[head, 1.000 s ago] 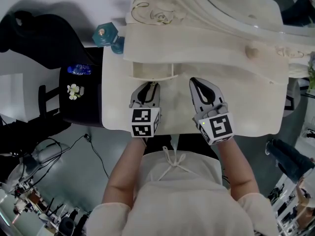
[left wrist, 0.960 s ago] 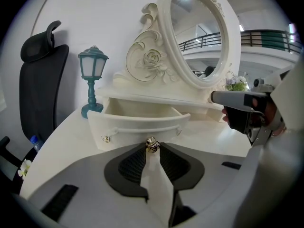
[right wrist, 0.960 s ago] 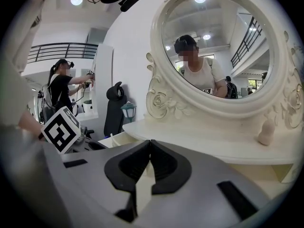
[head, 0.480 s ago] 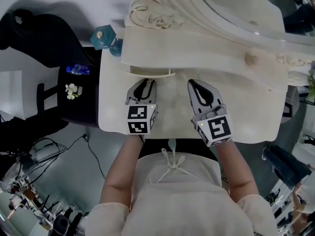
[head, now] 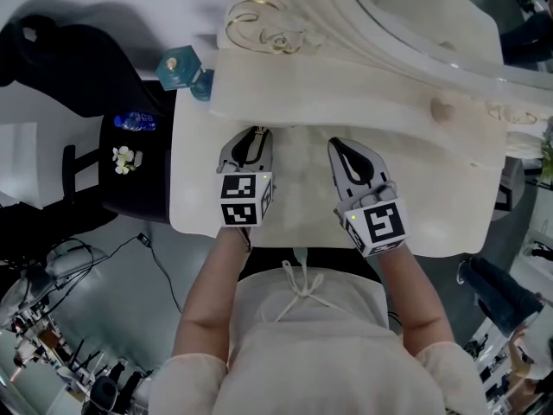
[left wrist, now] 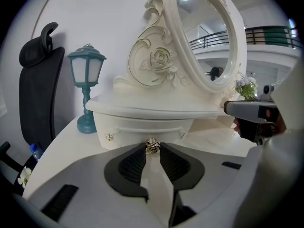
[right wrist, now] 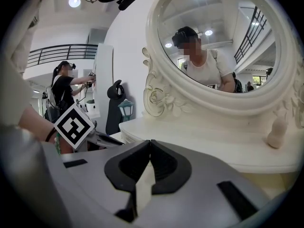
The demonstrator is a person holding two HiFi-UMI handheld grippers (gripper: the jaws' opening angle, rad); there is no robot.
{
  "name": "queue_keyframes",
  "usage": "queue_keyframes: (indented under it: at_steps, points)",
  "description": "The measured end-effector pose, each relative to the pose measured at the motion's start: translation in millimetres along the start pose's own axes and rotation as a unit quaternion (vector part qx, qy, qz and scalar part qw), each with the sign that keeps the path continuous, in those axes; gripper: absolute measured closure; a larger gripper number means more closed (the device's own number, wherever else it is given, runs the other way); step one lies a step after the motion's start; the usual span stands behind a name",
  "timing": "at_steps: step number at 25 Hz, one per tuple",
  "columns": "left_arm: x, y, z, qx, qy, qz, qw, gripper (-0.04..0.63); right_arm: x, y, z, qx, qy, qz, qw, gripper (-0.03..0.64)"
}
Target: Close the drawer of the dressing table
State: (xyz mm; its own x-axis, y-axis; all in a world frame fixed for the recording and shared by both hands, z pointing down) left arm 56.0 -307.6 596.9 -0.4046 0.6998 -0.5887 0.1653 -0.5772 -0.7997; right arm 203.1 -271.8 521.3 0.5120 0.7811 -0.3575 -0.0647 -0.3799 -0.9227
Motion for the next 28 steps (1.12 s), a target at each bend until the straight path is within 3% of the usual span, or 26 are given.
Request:
queue_keyframes:
  at_steps: [17, 19, 21, 28]
  points:
    - [-14, 10, 2, 0.003, -0.022, -0.008, 0.9997, 0.479, -4, 4, -8, 0.004, -0.008, 0.005, 1.000, 0.611]
    - [-14, 10, -5, 0.004, -0.039, -0.014, 0.9991, 0.430, -3, 5, -6, 0.008, -0.008, 0.006, 1.000, 0.611]
    - [-11, 10, -13, 0.004, -0.053, -0.017, 0.9985, 0.327, -2, 7, -4, 0.011, -0.009, 0.005, 1.000, 0.611]
    - [25, 21, -14, -0.006, -0.056, -0.043, 0.9975, 0.311, 8, 18, 8, 0.024, -0.015, -0.002, 1.000, 0.611]
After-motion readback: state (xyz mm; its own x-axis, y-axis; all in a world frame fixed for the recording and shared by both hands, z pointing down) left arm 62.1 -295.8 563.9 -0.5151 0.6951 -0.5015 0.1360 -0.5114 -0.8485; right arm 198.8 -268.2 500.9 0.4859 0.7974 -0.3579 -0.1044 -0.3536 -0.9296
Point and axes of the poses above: the fingertips, and each gripper's own axes: x backward along the fingers, z to its left, y out of its top, the point moved 2 cm from there along x, backward along the fingers, and after that the axes turned 4 degrees about -x, right-handed, at the moved point
